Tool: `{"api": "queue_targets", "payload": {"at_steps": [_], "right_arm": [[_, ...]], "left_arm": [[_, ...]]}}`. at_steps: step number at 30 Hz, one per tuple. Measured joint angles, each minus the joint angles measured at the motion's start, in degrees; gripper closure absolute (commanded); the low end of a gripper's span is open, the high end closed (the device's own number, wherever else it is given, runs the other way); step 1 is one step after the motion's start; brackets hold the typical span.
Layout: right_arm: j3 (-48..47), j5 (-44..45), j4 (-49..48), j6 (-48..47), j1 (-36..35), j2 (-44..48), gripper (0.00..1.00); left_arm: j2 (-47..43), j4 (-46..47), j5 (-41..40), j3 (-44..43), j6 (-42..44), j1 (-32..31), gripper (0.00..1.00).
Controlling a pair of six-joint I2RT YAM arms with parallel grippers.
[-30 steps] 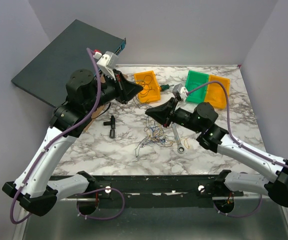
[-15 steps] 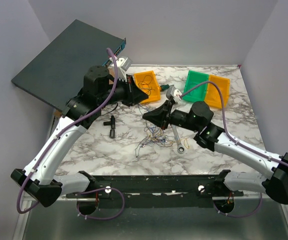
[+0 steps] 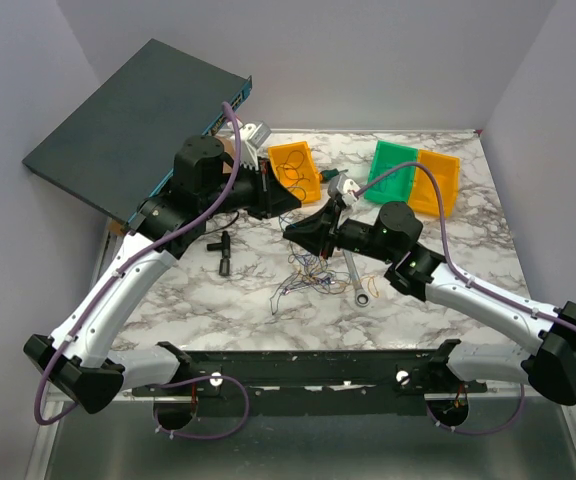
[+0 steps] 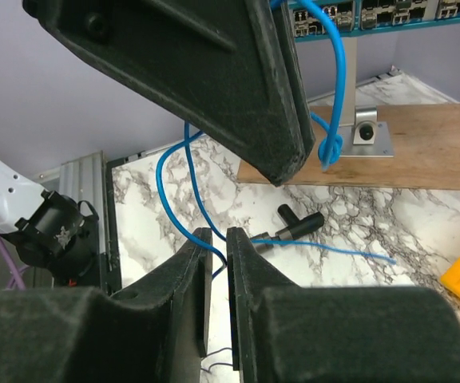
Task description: Untangle the cables
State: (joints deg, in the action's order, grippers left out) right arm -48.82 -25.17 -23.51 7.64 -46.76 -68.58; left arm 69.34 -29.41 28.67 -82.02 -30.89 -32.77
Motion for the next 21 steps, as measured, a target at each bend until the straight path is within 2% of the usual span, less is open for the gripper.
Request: {"api": "queue_targets", "payload": {"at_steps": [21], "right_arm": [[-0.5,-0.1,-0.1,-0.2,0.0,-0.4,0.62]], "left_arm": [[0.0,0.5,2.0,0.5,-1.3,-1.3,1.00]]}}
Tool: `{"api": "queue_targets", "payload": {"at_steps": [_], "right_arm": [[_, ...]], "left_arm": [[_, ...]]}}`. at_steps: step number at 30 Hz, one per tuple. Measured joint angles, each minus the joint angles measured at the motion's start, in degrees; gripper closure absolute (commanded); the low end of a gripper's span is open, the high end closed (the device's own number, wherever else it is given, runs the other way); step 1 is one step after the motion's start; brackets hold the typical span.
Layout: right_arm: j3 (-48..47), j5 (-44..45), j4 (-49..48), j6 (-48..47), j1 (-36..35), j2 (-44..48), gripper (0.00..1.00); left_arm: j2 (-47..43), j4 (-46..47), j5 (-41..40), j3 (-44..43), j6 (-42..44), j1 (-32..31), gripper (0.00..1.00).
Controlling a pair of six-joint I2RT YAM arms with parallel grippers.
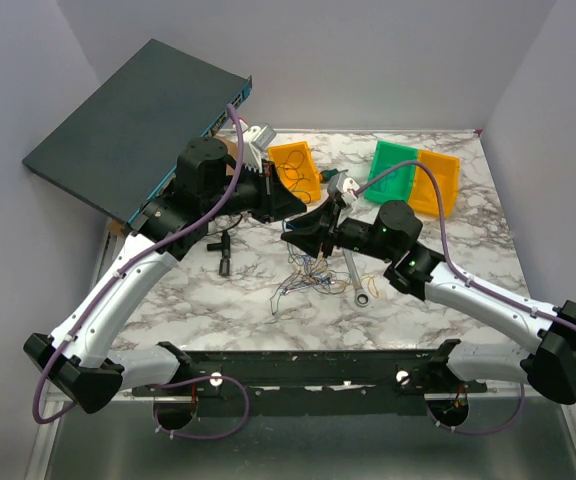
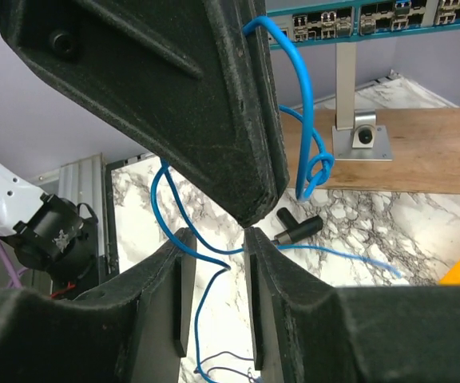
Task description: Untangle the cables
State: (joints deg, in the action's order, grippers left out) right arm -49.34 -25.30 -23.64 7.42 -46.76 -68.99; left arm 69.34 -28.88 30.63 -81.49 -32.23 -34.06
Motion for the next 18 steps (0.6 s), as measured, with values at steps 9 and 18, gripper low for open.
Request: {"api": "queue_targets", "payload": {"at_steps": [9,18], "right_arm": [[0.0,-0.4,-0.6,0.2,0.0,0.0,0.99],[1.0,2.4,-0.3,1.9,0.0,2.1,0.99]], "left_arm": [[0.5,0.5,0.1,0.0,-0.4,-0.3,1.00],[0.9,0.8,-0.7,0.3,0.1,-0.5,0.67]]}}
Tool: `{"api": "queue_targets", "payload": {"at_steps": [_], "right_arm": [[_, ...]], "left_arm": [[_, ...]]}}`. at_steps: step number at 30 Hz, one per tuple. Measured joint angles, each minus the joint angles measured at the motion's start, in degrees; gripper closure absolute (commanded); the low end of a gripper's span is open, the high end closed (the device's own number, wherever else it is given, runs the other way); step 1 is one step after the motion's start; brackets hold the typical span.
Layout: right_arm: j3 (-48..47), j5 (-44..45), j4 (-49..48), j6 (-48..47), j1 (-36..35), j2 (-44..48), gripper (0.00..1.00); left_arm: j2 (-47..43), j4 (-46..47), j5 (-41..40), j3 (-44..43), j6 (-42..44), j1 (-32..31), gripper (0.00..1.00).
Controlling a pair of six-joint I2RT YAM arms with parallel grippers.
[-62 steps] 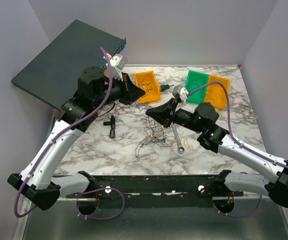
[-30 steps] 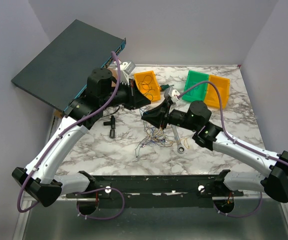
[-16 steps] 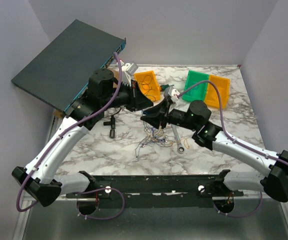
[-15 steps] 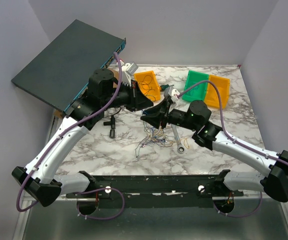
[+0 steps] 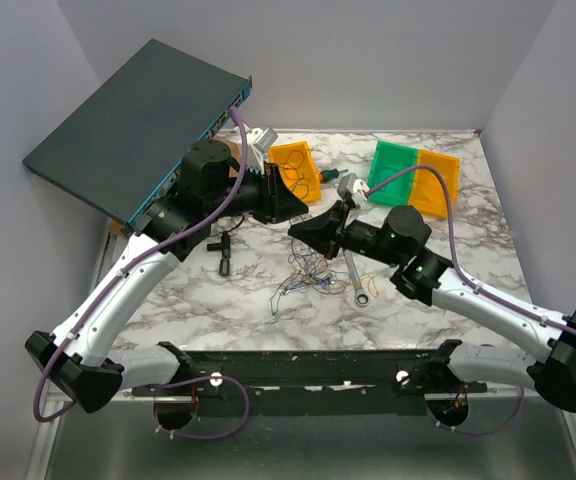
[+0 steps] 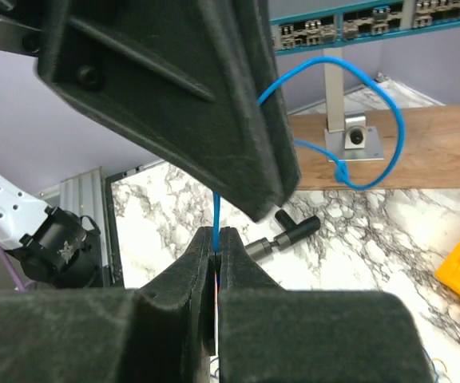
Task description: Untangle the cables
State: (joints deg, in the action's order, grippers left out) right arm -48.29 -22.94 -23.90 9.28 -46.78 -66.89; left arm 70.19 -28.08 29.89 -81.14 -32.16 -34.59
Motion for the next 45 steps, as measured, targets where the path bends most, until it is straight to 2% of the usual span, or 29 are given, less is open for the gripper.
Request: {"api": "queue_targets", "payload": {"at_steps": [4,6,7,11,22,26,34,40,45], "right_arm": [[2.1,4.2,1.5,1.2,0.0,3.4,0.99],[2.4,7.3,3.5,2.0,0.0,4.5,0.99],[2.4,8.9,4.6,2.7,0.1,4.9,0.99],[1.5,11.8,9.9,5.7,3.8,4.5,0.99],[-14.1,14.4,19.2,13.6,25.1,-9.5,0.99],[-21.9,15.5,22.4,13.7,29.1,-14.1,0.99],[-39.8,17.4,26.6,13.1,32.3,-20.9,0.99],[-45.5,14.7,27.4,15.2,38.5,-26.6,0.99],[-46.0,11.7,28.3,18.4,42.7,-31.5,0.99]], "left_arm": [[-1.6,0.0,-3.4,1.9,0.7,0.3,0.24],[-2.5,0.3,-5.1,2.9,0.9,0.7,0.07],[-3.2,0.8,-5.9,3.8,1.0,0.9,0.02],[-7.1,1.3,-8.7,7.4,1.1,1.6,0.01],[-13.7,2.9,-14.3,12.0,2.6,2.0,0.01],[-16.5,5.1,-14.9,18.7,2.3,2.1,0.01],[-18.4,9.4,-15.4,28.7,0.8,2.1,0.02],[-21.2,10.7,-15.4,31.5,0.4,2.1,0.02],[-23.5,11.7,-16.0,31.4,0.4,2.1,0.04]]}}
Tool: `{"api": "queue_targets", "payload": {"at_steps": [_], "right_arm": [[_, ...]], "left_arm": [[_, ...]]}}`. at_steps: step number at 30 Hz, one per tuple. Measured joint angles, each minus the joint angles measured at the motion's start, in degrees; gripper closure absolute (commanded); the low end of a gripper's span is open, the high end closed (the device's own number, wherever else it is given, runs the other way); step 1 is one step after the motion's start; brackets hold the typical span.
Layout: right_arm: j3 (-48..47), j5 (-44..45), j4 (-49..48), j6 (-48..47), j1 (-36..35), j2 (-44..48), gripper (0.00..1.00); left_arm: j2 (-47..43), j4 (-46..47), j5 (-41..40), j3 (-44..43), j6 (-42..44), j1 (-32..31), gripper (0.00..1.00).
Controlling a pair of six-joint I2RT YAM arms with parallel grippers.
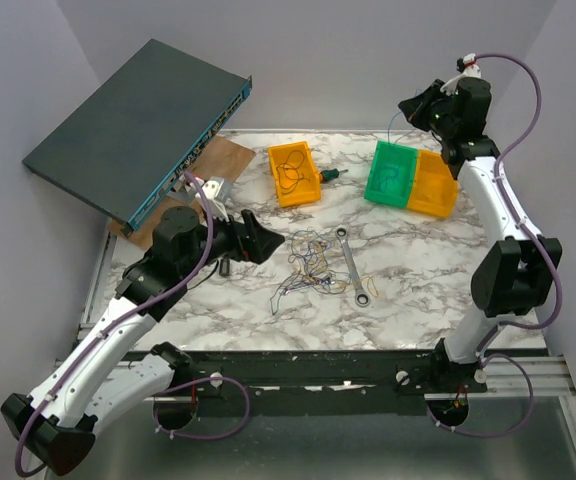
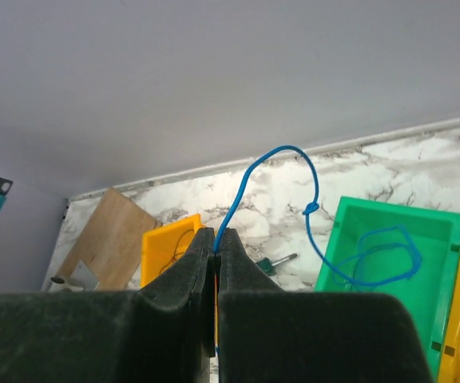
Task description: Untangle the cables
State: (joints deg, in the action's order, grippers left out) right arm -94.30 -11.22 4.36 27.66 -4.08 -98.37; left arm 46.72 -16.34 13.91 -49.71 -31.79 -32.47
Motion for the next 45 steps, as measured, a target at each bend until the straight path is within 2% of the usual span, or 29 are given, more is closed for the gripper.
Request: {"api": "queue_targets", "payload": {"at_steps": [11,17,24,30,33,38,45], "right_arm": [[0.0,-4.6,-1.7,3.8,3.5,-16.4,0.99],[-0.2,-4.5,-4.3,2.1,3.4,-19.5,0.99],[-14.4,-2.1,-2.4,-2.2,3.4,-23.8,0.99],[-17.9,-1.5,-1.7,-4.3,3.4,-23.9,0.99],[-14.4,-1.3,-5.0,-5.8,3.4,-23.6,0.99],[0.0,1.6,-11.5,-8.5,2.5,-22.4,0.99],[11.8,3.1,-13.9,-7.8,1.0,-22.1,0.99]], "left_arm": [[2.6,0.0,-0.5,-0.2,-1.5,0.0,0.04],[2.6,0.0,-1.5,-0.4,-1.5,0.0,0.04],[3.3,-0.2,-1.5,-1.6,-1.3,0.0,0.04],[4.5,-0.2,-1.5,-2.3,-0.9,0.0,0.04],[4.6,-0.2,-1.5,-2.3,-0.8,0.0,0.04],[4.7,0.0,-1.5,-2.2,-0.6,0.0,0.04],[5.2,1.0,-1.5,-1.3,-0.6,0.0,0.04]]}}
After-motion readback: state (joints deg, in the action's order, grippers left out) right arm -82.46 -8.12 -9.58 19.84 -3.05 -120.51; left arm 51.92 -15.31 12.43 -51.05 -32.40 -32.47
